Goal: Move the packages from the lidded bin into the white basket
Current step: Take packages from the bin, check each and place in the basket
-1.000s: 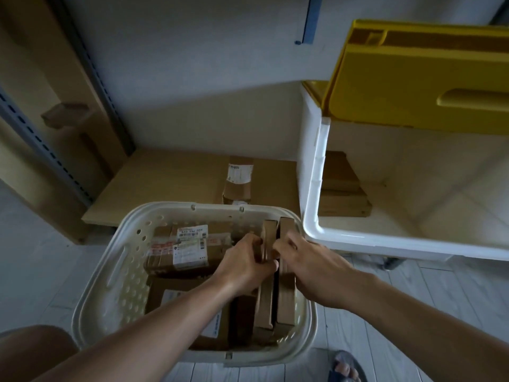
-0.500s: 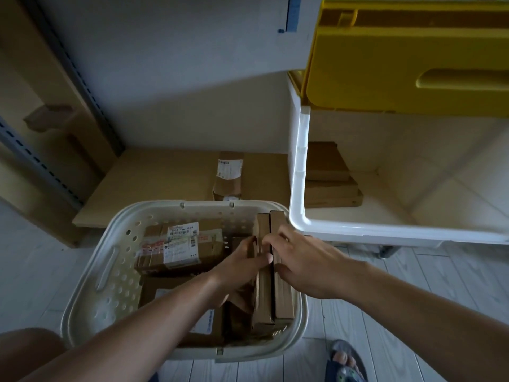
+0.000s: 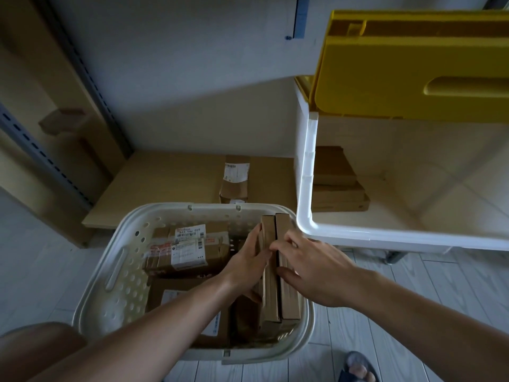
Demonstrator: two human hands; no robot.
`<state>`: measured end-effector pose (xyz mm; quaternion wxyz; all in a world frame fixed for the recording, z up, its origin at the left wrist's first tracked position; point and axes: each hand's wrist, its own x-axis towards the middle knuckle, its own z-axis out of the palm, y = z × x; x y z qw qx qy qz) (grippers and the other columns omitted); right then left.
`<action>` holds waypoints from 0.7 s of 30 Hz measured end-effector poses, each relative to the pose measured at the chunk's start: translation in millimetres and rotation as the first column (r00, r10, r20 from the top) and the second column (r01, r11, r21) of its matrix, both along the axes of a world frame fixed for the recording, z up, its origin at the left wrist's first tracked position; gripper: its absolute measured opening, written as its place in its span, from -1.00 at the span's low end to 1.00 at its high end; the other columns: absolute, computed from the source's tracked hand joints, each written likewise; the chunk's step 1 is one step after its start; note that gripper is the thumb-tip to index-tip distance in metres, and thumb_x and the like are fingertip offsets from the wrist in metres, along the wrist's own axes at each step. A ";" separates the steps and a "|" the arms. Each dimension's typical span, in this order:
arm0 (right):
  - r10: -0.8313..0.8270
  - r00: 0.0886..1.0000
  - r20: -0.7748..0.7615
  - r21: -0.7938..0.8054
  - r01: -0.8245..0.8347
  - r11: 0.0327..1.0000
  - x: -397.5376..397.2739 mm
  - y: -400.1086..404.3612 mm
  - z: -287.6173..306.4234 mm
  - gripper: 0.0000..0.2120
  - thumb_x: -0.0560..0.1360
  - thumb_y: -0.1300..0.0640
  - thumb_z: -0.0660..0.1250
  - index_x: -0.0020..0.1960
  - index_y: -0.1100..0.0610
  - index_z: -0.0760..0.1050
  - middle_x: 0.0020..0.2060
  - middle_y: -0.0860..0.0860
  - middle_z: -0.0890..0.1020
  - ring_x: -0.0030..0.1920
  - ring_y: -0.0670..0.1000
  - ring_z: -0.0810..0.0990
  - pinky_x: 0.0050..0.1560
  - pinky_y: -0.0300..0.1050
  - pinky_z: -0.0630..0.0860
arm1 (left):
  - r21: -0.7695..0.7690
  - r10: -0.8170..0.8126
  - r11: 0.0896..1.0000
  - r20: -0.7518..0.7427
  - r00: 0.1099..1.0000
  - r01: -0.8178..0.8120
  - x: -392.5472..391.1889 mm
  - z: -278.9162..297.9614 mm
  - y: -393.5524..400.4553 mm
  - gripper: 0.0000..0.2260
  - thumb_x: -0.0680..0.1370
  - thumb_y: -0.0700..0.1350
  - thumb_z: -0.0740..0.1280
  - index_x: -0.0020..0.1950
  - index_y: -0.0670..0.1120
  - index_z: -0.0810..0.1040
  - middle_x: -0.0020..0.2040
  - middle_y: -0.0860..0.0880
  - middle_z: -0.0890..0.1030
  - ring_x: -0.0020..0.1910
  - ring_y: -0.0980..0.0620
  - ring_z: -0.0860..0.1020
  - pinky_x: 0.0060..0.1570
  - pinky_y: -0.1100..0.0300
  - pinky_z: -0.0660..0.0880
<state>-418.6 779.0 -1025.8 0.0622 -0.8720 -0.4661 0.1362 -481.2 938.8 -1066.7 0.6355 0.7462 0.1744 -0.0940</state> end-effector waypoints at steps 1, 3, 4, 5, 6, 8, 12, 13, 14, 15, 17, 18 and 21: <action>-0.001 1.000 -0.004 0.012 0.001 1.000 0.0 -0.3 0.0 -0.60 0.67 -0.14 0.13 0.46 -0.05 0.28 0.23 -0.05 0.37 0.14 0.01 0.56 0.10 -0.03 0.54 | -0.008 0.005 1.000 -0.011 1.000 -0.005 -1.8 -2.8 1.6 -0.61 0.66 0.18 0.20 0.48 0.40 0.25 0.33 0.16 0.54 0.32 0.04 0.55 0.26 -0.23 0.54; 0.008 1.000 -0.004 0.027 -0.008 1.000 -0.3 -0.5 -0.4 -0.63 0.67 -0.15 0.11 0.42 -0.07 0.28 0.21 -0.07 0.37 0.13 -0.01 0.55 0.10 -0.03 0.55 | -0.073 0.002 0.997 -0.060 0.998 -0.006 -6.1 -4.6 5.2 -0.62 0.68 0.11 0.22 0.48 0.38 0.26 0.33 0.11 0.55 0.30 0.04 0.56 0.19 -0.18 0.59; 0.013 1.000 0.001 0.031 -0.013 0.999 -0.5 -0.8 -0.6 -0.65 0.67 -0.15 0.11 0.41 -0.07 0.29 0.21 -0.07 0.38 0.12 -0.01 0.55 0.09 -0.03 0.56 | -0.123 -0.005 0.992 -0.096 0.995 -0.006 -8.0 -4.4 6.5 -0.60 0.66 0.14 0.25 0.48 0.37 0.26 0.35 0.10 0.54 0.30 0.03 0.56 0.15 -0.16 0.61; 0.017 1.000 0.005 0.035 -0.017 0.999 -0.7 -1.0 -0.4 -0.65 0.67 -0.15 0.11 0.40 -0.08 0.28 0.20 -0.08 0.38 0.11 -0.01 0.55 0.08 -0.03 0.56 | -0.162 -0.012 0.987 -0.132 0.991 -0.009 -9.9 -4.3 7.6 -0.56 0.64 0.18 0.28 0.49 0.37 0.26 0.38 0.08 0.52 0.33 0.01 0.53 0.18 -0.19 0.59; 0.020 1.000 0.009 0.040 -0.020 0.999 -1.1 -1.1 -0.4 -0.65 0.67 -0.15 0.11 0.41 -0.09 0.27 0.20 -0.08 0.38 0.11 0.00 0.56 0.07 -0.02 0.57 | -0.174 -0.017 0.985 -0.155 0.988 -0.011 -11.3 -4.8 7.4 -0.51 0.62 0.20 0.29 0.52 0.35 0.23 0.45 0.07 0.47 0.40 -0.02 0.48 0.28 -0.22 0.52; 0.025 0.999 0.024 0.052 -0.026 0.998 -1.4 -0.7 -0.5 -0.63 0.67 -0.15 0.11 0.43 -0.11 0.20 0.21 -0.07 0.40 0.10 0.01 0.57 0.08 0.01 0.58 | -0.159 -0.037 0.987 -0.169 0.985 0.010 -14.3 -5.5 4.9 -0.47 0.66 0.16 0.23 0.60 0.28 0.12 0.56 0.09 0.31 0.52 -0.01 0.30 0.44 -0.09 0.31; 0.034 0.998 0.049 0.067 -0.037 0.997 -3.5 1.8 -1.9 -0.63 0.66 -0.17 0.09 0.43 -0.14 0.16 0.21 -0.07 0.41 0.08 0.02 0.58 0.05 0.01 0.59 | -0.109 -0.048 0.994 -0.144 0.988 0.032 -20.5 -7.7 4.9 -0.51 0.72 0.07 0.15 0.63 0.17 0.09 0.47 0.12 0.32 0.51 0.04 0.28 0.39 0.05 0.30; 0.038 0.998 0.053 0.068 -0.042 0.997 -4.5 2.7 -2.2 -0.63 0.67 -0.17 0.09 0.43 -0.14 0.15 0.22 -0.07 0.40 0.09 0.01 0.58 0.05 -0.01 0.59 | -0.086 -0.036 0.996 -0.141 0.989 0.024 -21.6 -7.1 5.8 -0.52 0.72 0.06 0.16 0.62 0.15 0.13 0.42 0.13 0.35 0.46 0.06 0.32 0.36 0.07 0.31; 0.041 0.998 0.056 0.069 -0.045 0.997 -5.6 3.5 -2.2 -0.63 0.67 -0.17 0.08 0.44 -0.14 0.15 0.23 -0.07 0.40 0.09 0.01 0.58 0.04 -0.02 0.59 | -0.063 -0.027 0.998 -0.132 0.991 0.018 -22.2 -7.0 6.9 -0.54 0.72 0.05 0.16 0.61 0.13 0.16 0.37 0.14 0.40 0.38 0.12 0.36 0.28 0.12 0.34; 0.045 0.997 0.058 0.071 -0.049 0.996 -6.7 4.6 -1.9 -0.63 0.67 -0.16 0.09 0.44 -0.14 0.15 0.24 -0.07 0.39 0.10 0.01 0.58 0.04 -0.03 0.59 | -0.048 -0.022 0.999 -0.122 0.992 0.016 -22.6 -6.0 7.1 -0.56 0.72 0.04 0.15 0.60 0.11 0.19 0.31 0.17 0.45 0.27 0.20 0.41 0.18 0.21 0.37; 0.048 0.997 0.062 0.073 -0.052 0.996 -8.8 6.6 -0.8 -0.63 0.67 -0.15 0.10 0.44 -0.14 0.15 0.25 -0.07 0.39 0.08 0.00 0.58 0.02 -0.04 0.59 | -0.029 -0.033 0.999 -0.100 0.994 0.030 -24.2 -3.8 6.5 -0.60 0.72 0.02 0.14 0.57 0.07 0.24 0.15 0.27 0.47 0.07 0.33 0.45 -0.04 0.39 0.37; 0.046 0.997 0.061 0.075 -0.051 0.996 -9.7 7.1 -0.2 -0.63 0.67 -0.15 0.10 0.44 -0.14 0.15 0.25 -0.07 0.38 0.07 0.00 0.58 0.01 -0.05 0.59 | -0.016 -0.038 0.999 -0.091 0.995 0.037 -24.9 -3.3 6.8 -0.62 0.72 0.02 0.14 0.55 0.07 0.26 0.14 0.29 0.46 0.05 0.35 0.44 -0.07 0.43 0.35; 0.042 0.997 0.061 0.088 -0.048 0.995 -12.3 6.6 1.1 -0.64 0.67 -0.15 0.10 0.43 -0.13 0.16 0.24 -0.07 0.38 0.04 -0.02 0.58 -0.03 -0.08 0.58 | 0.019 -0.014 1.000 -0.085 0.996 0.016 -27.5 -1.6 10.9 -0.63 0.71 0.08 0.16 0.51 0.06 0.32 0.20 0.21 0.51 0.16 0.25 0.48 0.09 0.31 0.42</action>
